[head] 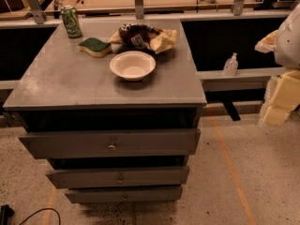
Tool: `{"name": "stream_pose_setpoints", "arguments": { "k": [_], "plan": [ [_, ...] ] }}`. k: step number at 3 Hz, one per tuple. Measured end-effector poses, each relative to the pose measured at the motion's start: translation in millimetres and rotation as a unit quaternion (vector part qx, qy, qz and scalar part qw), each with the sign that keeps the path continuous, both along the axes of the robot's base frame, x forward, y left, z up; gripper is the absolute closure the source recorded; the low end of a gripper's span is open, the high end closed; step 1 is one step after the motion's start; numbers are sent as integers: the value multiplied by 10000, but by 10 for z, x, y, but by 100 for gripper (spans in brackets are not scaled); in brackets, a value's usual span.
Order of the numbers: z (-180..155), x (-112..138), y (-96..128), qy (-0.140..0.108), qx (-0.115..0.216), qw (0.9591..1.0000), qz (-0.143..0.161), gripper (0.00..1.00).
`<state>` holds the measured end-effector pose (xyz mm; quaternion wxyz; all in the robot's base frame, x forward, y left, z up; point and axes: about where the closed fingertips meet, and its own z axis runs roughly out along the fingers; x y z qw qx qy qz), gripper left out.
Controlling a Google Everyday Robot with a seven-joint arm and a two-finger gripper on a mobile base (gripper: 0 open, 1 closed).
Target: Open top drawer
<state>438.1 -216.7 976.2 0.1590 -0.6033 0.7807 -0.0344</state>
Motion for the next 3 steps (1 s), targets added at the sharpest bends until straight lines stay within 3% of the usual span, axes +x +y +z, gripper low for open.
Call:
{"name": "stream_pose_setpoints", "arguments": {
  "k": [1,2,3],
  "plan": [
    [-45,-2,19,41,50,10000,35,0],
    [-364,-19,149,344,396,9982,288,0],
    [-786,-101,389,421,485,9956,676,0]
  ]
}}
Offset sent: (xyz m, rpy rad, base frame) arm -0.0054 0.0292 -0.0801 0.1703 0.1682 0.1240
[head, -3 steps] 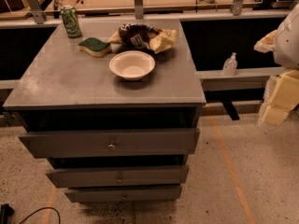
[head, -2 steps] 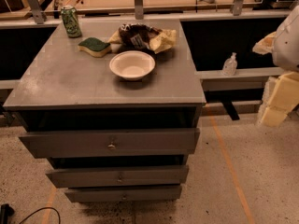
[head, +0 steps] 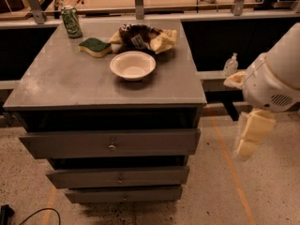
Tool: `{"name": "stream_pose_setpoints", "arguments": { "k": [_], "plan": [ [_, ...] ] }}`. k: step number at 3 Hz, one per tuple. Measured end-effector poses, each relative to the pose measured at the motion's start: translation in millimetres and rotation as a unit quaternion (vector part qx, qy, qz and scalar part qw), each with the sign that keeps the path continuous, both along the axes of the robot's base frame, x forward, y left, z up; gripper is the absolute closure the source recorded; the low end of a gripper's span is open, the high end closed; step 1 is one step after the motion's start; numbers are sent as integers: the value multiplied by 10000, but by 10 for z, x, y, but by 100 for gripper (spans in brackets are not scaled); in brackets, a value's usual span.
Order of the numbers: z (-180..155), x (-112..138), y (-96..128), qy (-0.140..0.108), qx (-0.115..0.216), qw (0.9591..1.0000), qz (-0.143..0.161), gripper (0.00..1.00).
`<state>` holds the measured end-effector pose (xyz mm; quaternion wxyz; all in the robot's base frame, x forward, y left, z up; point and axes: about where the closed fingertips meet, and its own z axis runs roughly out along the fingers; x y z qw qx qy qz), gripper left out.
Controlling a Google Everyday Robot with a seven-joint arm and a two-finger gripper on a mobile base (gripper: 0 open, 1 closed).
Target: Open top drawer
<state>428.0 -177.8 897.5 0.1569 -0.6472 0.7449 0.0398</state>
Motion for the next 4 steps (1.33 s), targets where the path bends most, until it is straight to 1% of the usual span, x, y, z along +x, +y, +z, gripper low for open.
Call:
{"name": "stream_pose_setpoints", "arguments": {
  "k": [1,2,3,4],
  "plan": [
    [-607,-67,302,100,-4,9994,320,0],
    [-608,-67,303,100,-4,9994,321,0],
    [-833,-45,470,216,91,9987,449,0],
    [-1153,1,716,410,220,9962,737,0]
  ]
}}
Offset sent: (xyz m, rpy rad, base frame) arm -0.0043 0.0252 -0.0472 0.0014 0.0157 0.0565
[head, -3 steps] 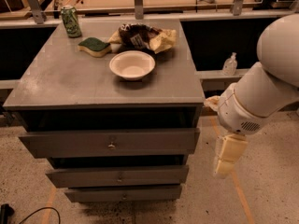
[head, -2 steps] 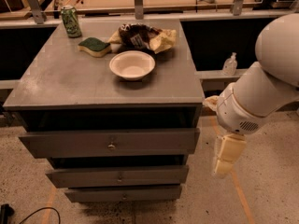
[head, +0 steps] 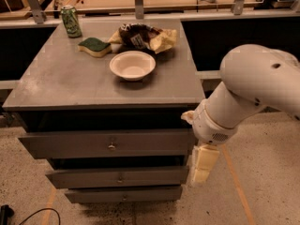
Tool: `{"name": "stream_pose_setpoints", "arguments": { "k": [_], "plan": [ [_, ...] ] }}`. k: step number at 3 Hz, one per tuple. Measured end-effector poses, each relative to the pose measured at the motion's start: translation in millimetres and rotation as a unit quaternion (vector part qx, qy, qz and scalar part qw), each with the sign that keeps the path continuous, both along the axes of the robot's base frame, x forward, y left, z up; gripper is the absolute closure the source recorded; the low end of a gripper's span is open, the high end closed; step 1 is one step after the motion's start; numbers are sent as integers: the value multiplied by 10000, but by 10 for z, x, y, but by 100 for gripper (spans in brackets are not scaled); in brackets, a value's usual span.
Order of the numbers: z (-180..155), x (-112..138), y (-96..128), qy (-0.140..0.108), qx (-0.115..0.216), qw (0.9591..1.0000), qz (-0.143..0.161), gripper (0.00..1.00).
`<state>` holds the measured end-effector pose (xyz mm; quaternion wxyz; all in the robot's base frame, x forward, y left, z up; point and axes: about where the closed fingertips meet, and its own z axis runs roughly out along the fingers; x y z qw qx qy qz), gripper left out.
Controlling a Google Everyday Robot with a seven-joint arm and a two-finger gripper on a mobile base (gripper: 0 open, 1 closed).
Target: Open top drawer
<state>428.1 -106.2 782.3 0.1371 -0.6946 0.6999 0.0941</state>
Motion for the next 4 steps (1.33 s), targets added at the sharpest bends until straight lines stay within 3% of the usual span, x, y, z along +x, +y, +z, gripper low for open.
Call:
{"name": "stream_pose_setpoints", "arguments": {
  "k": [2,4],
  "plan": [
    [-386,195,326,-3,82,9996,286,0],
    [-620,366,469,-45,63,9994,331,0]
  ]
}}
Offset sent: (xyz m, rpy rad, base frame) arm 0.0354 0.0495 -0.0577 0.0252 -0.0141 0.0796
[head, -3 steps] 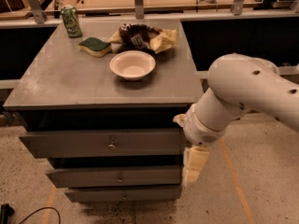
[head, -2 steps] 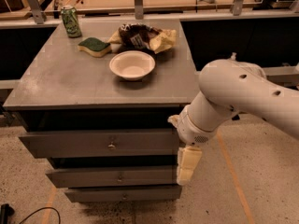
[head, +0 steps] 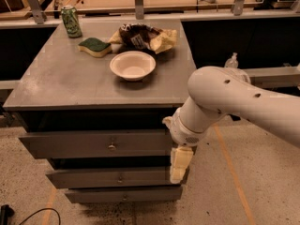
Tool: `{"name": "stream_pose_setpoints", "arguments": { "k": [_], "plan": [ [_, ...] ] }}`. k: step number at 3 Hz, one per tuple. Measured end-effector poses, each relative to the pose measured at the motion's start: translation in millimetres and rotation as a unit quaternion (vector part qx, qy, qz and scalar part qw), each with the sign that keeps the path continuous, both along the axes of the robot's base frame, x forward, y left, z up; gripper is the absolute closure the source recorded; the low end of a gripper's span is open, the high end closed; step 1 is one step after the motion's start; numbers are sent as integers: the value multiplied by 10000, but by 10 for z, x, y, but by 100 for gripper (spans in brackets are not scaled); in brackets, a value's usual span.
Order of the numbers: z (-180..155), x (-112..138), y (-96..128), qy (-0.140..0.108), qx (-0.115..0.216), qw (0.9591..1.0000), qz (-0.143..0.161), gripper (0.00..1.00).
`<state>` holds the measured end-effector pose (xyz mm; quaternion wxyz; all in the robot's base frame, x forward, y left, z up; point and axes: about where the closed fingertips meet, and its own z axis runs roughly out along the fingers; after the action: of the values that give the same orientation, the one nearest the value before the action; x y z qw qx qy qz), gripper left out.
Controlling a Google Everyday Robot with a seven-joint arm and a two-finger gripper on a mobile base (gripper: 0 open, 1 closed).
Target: Open top drawer
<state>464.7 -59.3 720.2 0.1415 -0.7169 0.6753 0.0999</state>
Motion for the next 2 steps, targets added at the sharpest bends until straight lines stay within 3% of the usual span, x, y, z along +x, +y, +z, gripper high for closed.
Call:
{"name": "stream_pose_setpoints", "arguments": {
  "k": [2],
  "plan": [
    [-236,306,46,-71,-135,9998,-115,0]
  ]
}}
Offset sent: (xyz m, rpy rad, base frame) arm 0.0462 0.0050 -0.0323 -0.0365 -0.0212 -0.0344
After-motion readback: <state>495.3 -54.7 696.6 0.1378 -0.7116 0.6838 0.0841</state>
